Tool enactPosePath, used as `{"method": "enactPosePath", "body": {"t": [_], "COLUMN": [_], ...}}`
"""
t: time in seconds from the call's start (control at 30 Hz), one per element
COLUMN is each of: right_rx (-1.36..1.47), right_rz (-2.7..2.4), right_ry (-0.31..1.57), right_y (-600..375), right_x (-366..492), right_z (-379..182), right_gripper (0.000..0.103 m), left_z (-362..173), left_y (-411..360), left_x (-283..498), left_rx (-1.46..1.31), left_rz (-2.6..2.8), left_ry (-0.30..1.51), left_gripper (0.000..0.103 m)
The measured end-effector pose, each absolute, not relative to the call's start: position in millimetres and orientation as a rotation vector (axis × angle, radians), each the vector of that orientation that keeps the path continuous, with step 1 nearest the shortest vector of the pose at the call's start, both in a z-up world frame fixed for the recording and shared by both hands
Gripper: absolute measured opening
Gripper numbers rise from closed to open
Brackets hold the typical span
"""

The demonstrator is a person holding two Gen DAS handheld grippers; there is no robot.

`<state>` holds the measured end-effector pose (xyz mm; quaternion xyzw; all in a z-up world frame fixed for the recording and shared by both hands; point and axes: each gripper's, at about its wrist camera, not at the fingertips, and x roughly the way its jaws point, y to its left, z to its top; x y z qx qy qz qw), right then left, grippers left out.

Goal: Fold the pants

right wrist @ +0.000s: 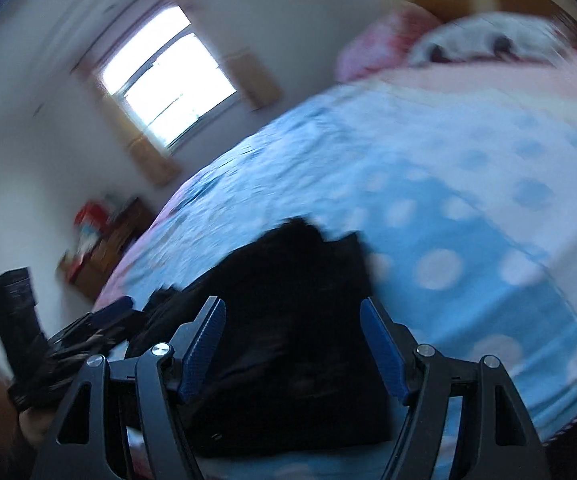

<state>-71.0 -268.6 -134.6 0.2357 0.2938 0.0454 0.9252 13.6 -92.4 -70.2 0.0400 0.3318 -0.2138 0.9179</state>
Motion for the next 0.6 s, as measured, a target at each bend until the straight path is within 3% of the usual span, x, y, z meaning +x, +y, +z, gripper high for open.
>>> {"method": "enactPosePath", "body": {"t": [0.17,0.2,0.3,0.43,0.6], "right_rx": [0.397,0.398,0.354,0.306,0.310], "right_rz": [0.071,0.080,0.081,0.062,0.012], "right_ry": [0.778,0.806,0.816,0.815,0.885], "right_y": [-256.0,-255.8,-252.5,-256.4,-277.7], "right_x": [-53.9,-52.5,-54.6,-58.5,-59.3], "right_z": [-154.8,-158.6,-158.2,-152.3,-163.2], "right_gripper": [0.069,0.052,0.028,0.005,0.005], "left_z": [-98.4,-99.6,-98.6,-96.8,-102.0], "left_y": [-78.5,-79.2,-83.3,-88.5,-97.8], "left_x": [6.1,5.6,4.6,3.6,-4.6], "left_rx": [0.057,0.055,0.036,0.021,0.063], "left_rz": [-0.427,-0.433,-0.450,-0.487,-0.511], "left_ry": [0.710,0.706,0.691,0.678,0.657], "left_gripper": [0.070,0.072,0.078,0.078,0.088]}}
